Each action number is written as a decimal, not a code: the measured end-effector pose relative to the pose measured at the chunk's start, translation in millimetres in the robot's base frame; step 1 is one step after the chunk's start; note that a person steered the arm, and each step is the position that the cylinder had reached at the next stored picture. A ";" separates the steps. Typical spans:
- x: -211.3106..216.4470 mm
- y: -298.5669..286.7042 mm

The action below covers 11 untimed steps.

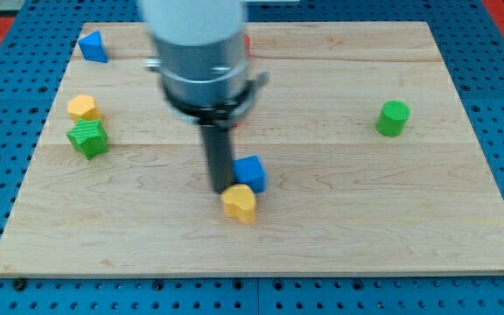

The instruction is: Move the blue cube to the top right of the board

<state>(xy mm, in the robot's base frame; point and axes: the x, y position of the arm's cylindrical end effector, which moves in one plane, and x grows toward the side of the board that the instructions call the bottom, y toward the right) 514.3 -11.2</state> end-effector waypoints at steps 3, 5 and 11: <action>-97.3 122.3; -194.7 173.8; -217.3 101.7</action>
<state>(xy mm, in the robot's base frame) 297.1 90.5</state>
